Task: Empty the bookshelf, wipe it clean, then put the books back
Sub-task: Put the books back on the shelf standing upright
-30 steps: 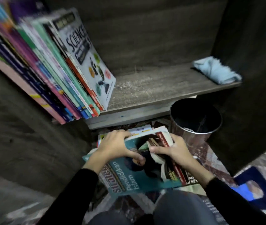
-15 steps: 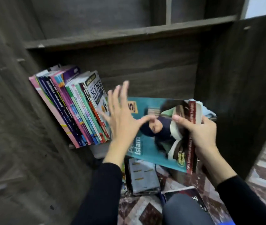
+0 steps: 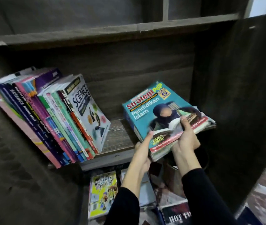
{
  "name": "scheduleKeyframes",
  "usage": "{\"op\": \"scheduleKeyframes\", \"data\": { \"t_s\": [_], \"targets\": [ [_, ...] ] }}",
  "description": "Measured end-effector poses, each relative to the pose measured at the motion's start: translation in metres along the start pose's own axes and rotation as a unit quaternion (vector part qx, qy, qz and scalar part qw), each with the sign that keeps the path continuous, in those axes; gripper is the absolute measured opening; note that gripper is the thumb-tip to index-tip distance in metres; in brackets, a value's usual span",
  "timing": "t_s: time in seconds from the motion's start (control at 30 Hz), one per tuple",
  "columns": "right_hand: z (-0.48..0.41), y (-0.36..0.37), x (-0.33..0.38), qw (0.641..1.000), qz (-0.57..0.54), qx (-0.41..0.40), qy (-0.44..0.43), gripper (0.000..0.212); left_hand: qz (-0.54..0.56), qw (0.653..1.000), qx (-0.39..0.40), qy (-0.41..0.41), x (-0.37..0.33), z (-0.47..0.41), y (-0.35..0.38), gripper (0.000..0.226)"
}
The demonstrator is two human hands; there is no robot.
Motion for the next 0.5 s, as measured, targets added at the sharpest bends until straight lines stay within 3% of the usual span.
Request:
{"op": "scheduleKeyframes", "data": {
  "t_s": [0.1,0.2,0.4,0.47,0.5],
  "targets": [
    [-0.020,-0.001,-0.019,0.998,0.035,-0.049,0.019,0.029,-0.033,0.999,-0.024,-0.030,0.001,-0.017,-0.008,0.031],
    [-0.036,-0.007,-0.036,0.992,0.087,-0.071,0.058,0.032,-0.062,0.997,-0.047,-0.029,0.000,-0.029,-0.013,0.032],
    [-0.052,-0.013,-0.054,0.976,0.192,-0.060,0.081,0.076,-0.110,0.989,-0.082,-0.049,-0.002,-0.044,-0.026,0.031],
    [-0.056,-0.017,-0.048,0.966,0.246,-0.072,0.041,0.094,-0.122,0.988,-0.083,-0.051,-0.002,-0.042,-0.025,0.029],
    [-0.056,-0.020,-0.042,0.942,0.324,-0.086,-0.018,0.103,-0.125,0.987,-0.083,-0.049,-0.003,-0.041,-0.025,0.028]
  ]
}}
Point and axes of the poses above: each hand's wrist, its own z-axis away from the middle knuckle, its own y-axis out of the palm, x = y × z, the point moved 2 cm from there along -z, towards the middle knuckle, and after that the axes turned 12 degrees about z, right-handed, at the moved point
